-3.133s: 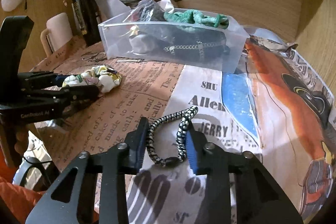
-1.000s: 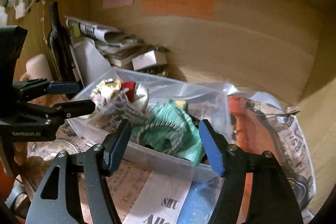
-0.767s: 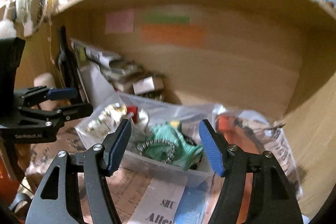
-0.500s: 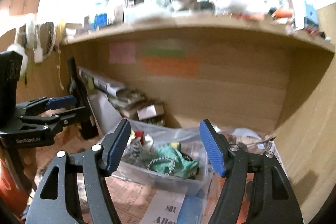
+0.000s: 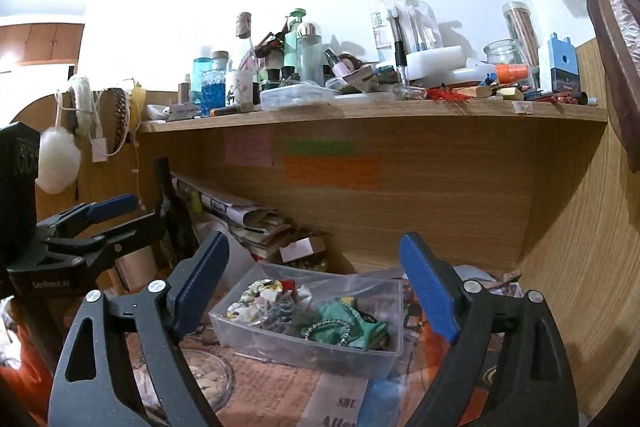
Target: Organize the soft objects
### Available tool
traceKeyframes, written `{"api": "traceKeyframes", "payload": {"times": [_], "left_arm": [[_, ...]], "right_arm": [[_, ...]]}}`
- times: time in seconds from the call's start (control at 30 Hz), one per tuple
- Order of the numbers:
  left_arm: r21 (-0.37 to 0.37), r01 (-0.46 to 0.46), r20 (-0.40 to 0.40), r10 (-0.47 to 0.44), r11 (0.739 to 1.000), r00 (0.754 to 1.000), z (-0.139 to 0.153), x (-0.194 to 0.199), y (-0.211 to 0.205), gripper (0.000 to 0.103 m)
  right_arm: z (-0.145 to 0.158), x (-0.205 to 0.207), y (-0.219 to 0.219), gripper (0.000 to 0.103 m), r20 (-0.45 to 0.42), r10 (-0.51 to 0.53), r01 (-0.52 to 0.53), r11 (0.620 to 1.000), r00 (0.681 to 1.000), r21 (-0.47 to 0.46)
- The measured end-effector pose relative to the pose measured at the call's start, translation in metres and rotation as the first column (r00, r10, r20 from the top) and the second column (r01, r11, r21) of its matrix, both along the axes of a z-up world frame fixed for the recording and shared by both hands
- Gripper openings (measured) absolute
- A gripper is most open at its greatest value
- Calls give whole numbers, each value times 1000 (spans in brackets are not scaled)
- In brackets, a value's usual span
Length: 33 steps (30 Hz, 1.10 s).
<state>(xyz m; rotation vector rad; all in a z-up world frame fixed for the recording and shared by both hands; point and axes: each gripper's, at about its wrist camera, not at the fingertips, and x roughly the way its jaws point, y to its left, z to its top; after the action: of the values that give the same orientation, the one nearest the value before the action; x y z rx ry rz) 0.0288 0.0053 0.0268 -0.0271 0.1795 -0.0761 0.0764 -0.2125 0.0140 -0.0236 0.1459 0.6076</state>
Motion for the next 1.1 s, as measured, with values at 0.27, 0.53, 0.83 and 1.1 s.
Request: {"api": "traceKeyframes", "payload": {"times": [0.27, 0.53, 0.83, 1.1], "left_arm": [[-3, 4, -3, -4, 1000, 1000, -1, -2, 0, 103], [1, 3, -6, -3, 1000, 1000, -2, -1, 0, 103], [2, 2, -10, -2, 1000, 1000, -4, 1, 1, 103], [3, 5, -10, -5, 1000, 1000, -5, 2, 1, 103]], "right_arm": [[-1, -5, 1, 103, 9, -25, 25, 1000, 1000, 15], [-2, -2, 1, 103, 2, -22, 22, 1000, 1000, 15], [-4, -1, 3, 103, -5, -23, 23, 1000, 1000, 13], [-4, -1, 2, 103, -6, -23, 23, 1000, 1000, 17]]}}
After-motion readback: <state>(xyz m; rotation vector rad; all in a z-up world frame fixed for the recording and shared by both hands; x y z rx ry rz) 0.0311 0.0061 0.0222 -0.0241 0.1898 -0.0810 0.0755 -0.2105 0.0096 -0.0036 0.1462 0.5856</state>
